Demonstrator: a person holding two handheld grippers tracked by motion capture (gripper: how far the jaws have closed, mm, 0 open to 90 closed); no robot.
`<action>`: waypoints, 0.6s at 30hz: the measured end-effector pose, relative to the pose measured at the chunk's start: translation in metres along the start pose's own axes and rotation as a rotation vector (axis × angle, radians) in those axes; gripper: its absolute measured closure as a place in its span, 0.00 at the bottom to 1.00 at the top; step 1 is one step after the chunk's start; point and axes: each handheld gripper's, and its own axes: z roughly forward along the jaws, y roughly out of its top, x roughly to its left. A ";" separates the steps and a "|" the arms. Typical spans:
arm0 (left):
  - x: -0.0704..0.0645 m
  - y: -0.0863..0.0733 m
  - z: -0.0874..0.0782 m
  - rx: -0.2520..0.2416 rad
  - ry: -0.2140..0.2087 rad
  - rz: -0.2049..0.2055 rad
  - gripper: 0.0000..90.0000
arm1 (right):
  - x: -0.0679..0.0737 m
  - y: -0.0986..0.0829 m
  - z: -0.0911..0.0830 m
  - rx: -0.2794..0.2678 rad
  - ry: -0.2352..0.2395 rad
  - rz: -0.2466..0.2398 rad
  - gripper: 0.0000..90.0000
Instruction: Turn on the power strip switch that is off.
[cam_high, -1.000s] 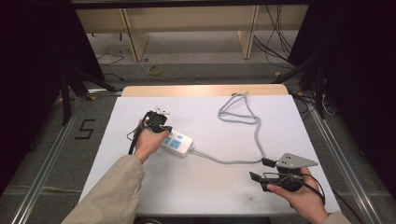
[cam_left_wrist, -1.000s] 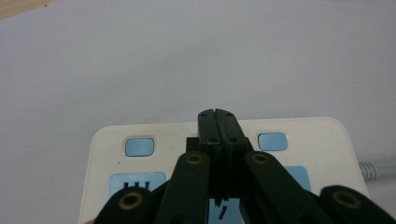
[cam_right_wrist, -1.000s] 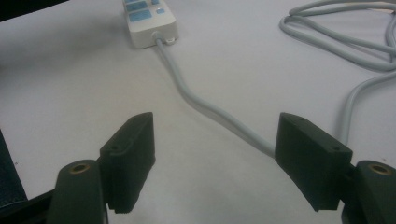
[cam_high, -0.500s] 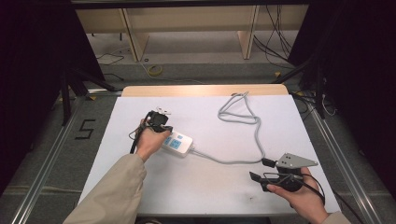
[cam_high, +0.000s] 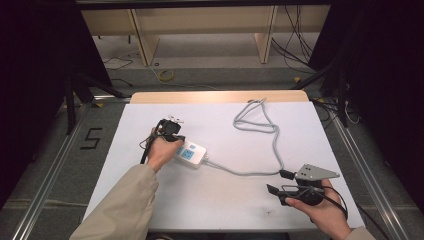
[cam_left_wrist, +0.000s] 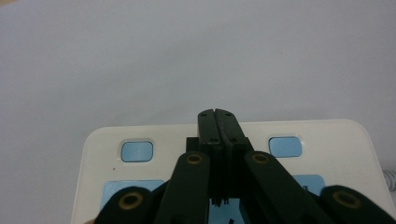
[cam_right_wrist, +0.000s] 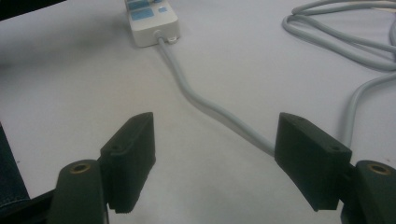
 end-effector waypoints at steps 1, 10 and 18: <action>0.000 0.000 0.000 0.002 0.001 0.002 1.00 | 0.000 0.000 0.000 -0.001 0.000 0.001 0.33; -0.003 0.004 0.000 0.045 0.008 0.011 1.00 | 0.000 0.000 0.000 0.000 0.002 0.001 0.33; -0.006 0.006 0.001 0.067 0.029 0.021 1.00 | 0.000 0.000 0.000 0.000 0.004 -0.001 0.33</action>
